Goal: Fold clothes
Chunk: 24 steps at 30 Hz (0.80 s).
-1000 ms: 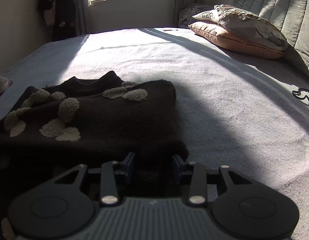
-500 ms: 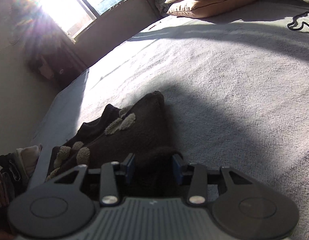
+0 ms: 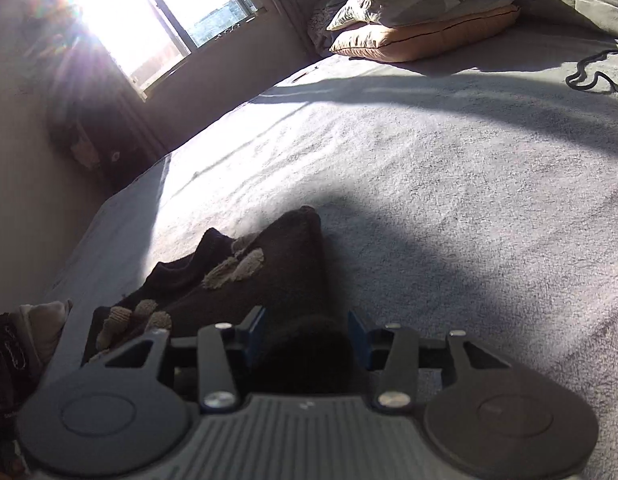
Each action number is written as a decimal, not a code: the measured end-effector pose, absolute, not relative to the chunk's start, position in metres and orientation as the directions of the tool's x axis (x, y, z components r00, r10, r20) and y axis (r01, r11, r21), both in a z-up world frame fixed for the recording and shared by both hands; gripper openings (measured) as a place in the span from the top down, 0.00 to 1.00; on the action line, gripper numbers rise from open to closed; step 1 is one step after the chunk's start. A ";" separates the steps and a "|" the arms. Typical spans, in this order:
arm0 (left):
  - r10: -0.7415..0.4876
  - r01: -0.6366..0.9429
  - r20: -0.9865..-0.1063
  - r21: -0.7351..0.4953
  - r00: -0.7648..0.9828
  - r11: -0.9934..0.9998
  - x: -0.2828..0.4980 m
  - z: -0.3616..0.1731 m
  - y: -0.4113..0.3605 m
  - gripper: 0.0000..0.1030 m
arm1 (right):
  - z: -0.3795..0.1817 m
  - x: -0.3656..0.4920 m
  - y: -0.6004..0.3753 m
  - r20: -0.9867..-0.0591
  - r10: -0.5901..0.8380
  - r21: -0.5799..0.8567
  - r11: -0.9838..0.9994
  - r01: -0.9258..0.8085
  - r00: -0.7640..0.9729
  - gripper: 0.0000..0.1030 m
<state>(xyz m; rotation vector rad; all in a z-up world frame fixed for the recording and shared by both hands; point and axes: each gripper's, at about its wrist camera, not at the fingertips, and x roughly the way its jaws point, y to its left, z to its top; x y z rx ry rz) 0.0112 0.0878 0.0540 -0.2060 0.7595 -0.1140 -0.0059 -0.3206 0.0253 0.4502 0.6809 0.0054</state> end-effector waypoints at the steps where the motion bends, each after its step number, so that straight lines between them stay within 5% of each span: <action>1: -0.178 0.027 -0.671 -0.229 0.719 0.973 0.011 0.054 0.089 0.66 | 0.023 -0.004 -0.311 -0.630 0.112 0.331 0.934 0.136 0.768 0.66; 7: -0.163 -0.036 -0.658 -0.278 0.735 0.960 0.010 0.058 0.104 0.66 | 0.017 -0.002 -0.286 -0.650 0.013 0.136 0.986 0.100 0.760 0.68; 14: -0.214 -0.064 -0.654 -0.373 0.725 0.926 0.008 0.057 0.115 0.68 | 0.016 -0.002 -0.284 -0.644 -0.043 0.070 0.991 0.115 0.763 0.53; 19: -0.234 0.022 -0.663 -0.312 0.711 0.950 0.006 0.056 0.093 0.67 | 0.027 -0.011 -0.266 -0.549 -0.103 -0.039 0.994 0.098 0.830 0.55; 24: -0.239 0.040 -0.720 -0.282 0.652 0.958 0.013 0.039 0.088 0.66 | 0.010 -0.003 -0.251 -0.620 -0.097 -0.131 0.991 0.020 0.779 0.54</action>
